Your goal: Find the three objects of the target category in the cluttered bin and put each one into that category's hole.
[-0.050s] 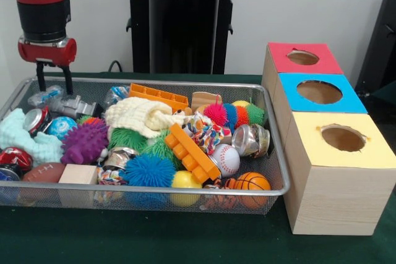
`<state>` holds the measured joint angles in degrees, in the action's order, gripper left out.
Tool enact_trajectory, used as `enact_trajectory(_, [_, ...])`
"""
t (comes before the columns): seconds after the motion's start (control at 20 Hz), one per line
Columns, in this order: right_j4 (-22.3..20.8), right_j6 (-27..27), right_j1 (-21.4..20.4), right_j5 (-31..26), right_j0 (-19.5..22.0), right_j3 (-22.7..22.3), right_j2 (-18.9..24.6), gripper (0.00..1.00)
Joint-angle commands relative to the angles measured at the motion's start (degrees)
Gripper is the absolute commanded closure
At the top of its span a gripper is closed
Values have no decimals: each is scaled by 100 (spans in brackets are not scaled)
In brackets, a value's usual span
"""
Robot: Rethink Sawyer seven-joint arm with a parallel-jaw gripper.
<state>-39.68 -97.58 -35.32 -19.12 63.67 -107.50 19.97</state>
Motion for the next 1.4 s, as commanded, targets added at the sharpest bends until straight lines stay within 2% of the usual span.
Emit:
enact_trajectory(0.05, [22,149,312,-306,43,521,191,0])
enact_trajectory(0.4, [-3,253,423,-318,102,654,249,0])
enact_trajectory(0.5, [-72,239,606,-252,79,796,208,0])
enact_trajectory(0.7, [-307,206,1281,0,12,1336,75,0])
enact_trajectory(0.8, [-359,265,1438,58,47,1449,93,0])
enact_trajectory(0.95, [-342,334,1398,-45,76,1429,92,0])
enact_trajectory(1.0, [-395,391,1372,-89,87,1410,105,100])
enact_trajectory(1.15, [-451,496,1371,-137,102,1363,124,100])
enact_trajectory(1.4, [-389,212,1319,32,91,1246,40,100])
